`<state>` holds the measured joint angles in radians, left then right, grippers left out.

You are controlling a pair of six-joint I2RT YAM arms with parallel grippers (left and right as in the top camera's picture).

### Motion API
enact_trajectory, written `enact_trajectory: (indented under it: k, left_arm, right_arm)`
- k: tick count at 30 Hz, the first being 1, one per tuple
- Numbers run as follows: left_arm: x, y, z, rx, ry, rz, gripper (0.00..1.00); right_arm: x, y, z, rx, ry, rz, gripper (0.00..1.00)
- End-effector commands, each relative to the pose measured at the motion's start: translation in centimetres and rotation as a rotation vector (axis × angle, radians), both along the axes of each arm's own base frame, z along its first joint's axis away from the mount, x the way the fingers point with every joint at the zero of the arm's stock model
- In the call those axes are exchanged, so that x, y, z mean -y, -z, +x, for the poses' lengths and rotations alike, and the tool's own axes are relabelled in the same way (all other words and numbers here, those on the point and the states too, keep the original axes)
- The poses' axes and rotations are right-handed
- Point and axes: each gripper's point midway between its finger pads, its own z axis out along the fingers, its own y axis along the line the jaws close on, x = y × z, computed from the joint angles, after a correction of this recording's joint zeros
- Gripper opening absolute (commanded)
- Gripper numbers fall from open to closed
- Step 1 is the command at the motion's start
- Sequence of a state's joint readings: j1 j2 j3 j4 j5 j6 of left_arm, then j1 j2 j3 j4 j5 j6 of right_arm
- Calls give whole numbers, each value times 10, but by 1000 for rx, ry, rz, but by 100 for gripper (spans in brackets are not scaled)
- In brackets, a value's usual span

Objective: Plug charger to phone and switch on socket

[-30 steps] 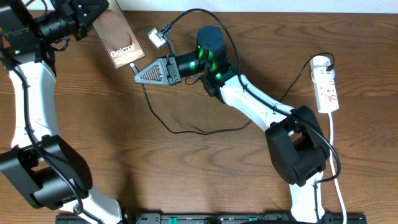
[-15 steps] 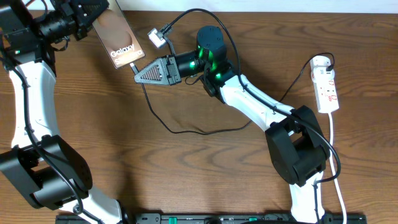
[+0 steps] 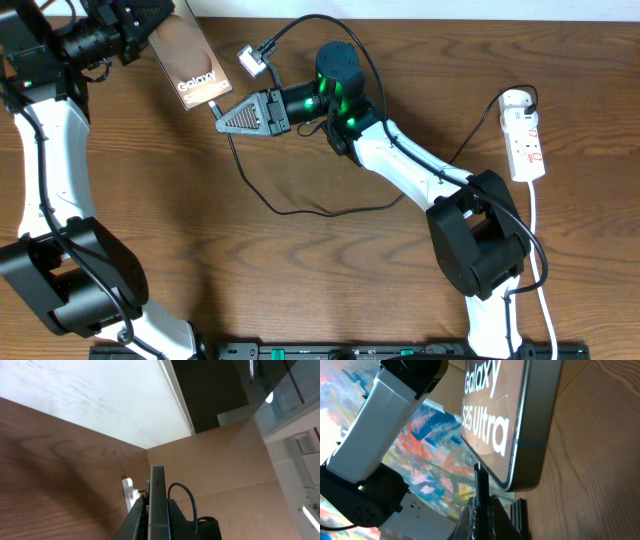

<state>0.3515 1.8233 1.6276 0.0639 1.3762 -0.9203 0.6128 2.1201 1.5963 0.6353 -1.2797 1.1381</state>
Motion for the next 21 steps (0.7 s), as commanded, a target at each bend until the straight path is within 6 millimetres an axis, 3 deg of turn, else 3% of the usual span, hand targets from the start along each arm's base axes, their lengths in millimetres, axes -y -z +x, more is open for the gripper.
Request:
enact_trajectory:
  k: [1, 21]
  left_arm:
    - [5, -8, -7, 27, 32, 5, 7]
    - [7, -9, -10, 33, 56, 3, 7]
  right_arm:
    - [-3, -3, 13, -23, 64, 3, 1]
    - [-6, -5, 25, -90, 135, -5, 1]
